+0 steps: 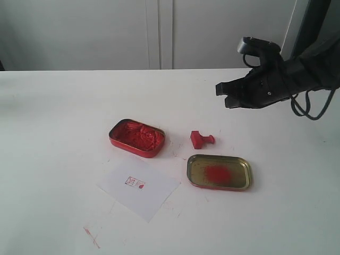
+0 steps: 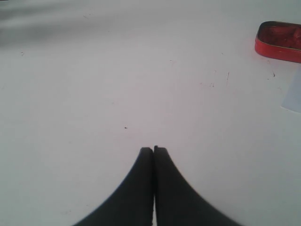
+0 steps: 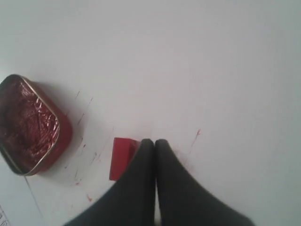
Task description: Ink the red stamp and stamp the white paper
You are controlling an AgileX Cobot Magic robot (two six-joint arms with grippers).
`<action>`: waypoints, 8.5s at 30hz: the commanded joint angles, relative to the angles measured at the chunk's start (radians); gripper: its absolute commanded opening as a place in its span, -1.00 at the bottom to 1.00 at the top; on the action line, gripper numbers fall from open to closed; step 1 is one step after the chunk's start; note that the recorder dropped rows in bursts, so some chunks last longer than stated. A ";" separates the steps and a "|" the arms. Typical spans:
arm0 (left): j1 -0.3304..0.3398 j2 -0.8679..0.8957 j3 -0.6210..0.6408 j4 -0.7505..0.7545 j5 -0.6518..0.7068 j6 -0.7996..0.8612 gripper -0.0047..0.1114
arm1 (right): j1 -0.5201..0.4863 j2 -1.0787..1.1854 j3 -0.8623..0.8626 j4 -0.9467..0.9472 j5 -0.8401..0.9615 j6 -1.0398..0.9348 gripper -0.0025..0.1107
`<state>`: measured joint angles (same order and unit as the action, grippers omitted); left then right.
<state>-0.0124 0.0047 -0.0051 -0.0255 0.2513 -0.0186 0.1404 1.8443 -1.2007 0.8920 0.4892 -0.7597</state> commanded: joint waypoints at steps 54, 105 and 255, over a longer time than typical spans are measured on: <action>0.000 -0.005 0.005 0.002 -0.005 0.001 -0.92 | -0.011 -0.307 0.158 -0.929 0.362 0.846 -0.96; 0.000 -0.005 0.005 0.002 -0.005 0.001 -0.92 | -0.011 -1.516 0.734 -0.931 0.113 0.850 -0.96; 0.000 -0.005 0.005 0.002 -0.005 0.001 -0.92 | -0.144 -1.844 1.201 -0.926 -0.134 0.850 -0.96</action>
<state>-0.0124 0.0047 -0.0051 -0.0255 0.2473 -0.0186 0.0012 0.0045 -0.0055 -0.0313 0.3648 0.0869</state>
